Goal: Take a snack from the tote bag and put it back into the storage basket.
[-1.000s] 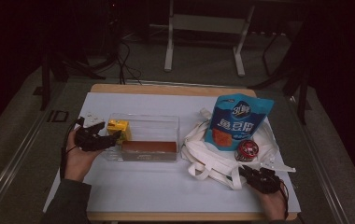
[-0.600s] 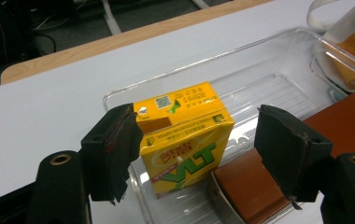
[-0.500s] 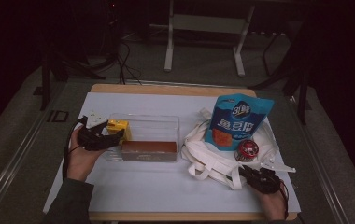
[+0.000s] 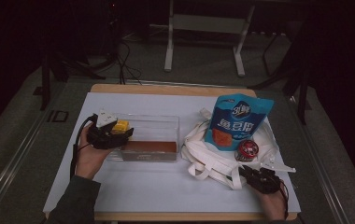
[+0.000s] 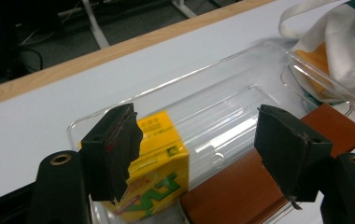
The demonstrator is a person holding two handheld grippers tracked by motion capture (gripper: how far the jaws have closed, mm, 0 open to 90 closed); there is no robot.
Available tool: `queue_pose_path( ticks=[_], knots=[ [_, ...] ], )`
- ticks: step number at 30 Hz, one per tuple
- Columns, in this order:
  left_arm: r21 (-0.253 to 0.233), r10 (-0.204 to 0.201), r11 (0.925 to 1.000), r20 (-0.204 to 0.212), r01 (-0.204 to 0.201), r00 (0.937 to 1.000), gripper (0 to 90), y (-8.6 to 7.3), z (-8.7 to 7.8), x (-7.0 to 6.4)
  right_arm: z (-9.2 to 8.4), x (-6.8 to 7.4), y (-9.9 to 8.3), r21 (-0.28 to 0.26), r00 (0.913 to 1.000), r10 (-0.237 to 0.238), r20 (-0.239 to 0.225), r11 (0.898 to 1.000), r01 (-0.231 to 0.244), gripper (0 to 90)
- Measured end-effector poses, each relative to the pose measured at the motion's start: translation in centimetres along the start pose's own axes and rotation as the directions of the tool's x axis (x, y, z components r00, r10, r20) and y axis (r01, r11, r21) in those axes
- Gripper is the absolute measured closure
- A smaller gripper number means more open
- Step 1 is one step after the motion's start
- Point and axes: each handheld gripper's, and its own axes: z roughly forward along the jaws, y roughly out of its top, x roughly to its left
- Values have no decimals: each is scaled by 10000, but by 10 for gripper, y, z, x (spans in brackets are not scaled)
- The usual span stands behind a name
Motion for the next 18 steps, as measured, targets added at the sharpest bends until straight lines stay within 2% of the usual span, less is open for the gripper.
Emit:
queue_pose_path(
  ticks=[6, 12, 15, 18],
  knots=[
    [-52, 31, 10000, 163, -30, 9999, 298, 3, 4, -6, 0, 0, 0, 0, 10000, -20, -5, 10000, 20, 739],
    [-250, 115, 9996, 480, -103, 9988, 300, 4, 11, -18, 0, 0, 0, -8, 10000, -17, -7, 10000, 17, 739],
    [-414, 143, 9991, 775, -111, 9969, 317, 5, 17, -26, 0, 0, 0, -9, 10000, -15, -10, 10000, 15, 739],
    [-366, 338, 9989, 1014, -303, 9943, 334, 5, 22, -34, 0, 0, 0, -9, 10000, -11, -13, 10000, 11, 739]
  ],
)
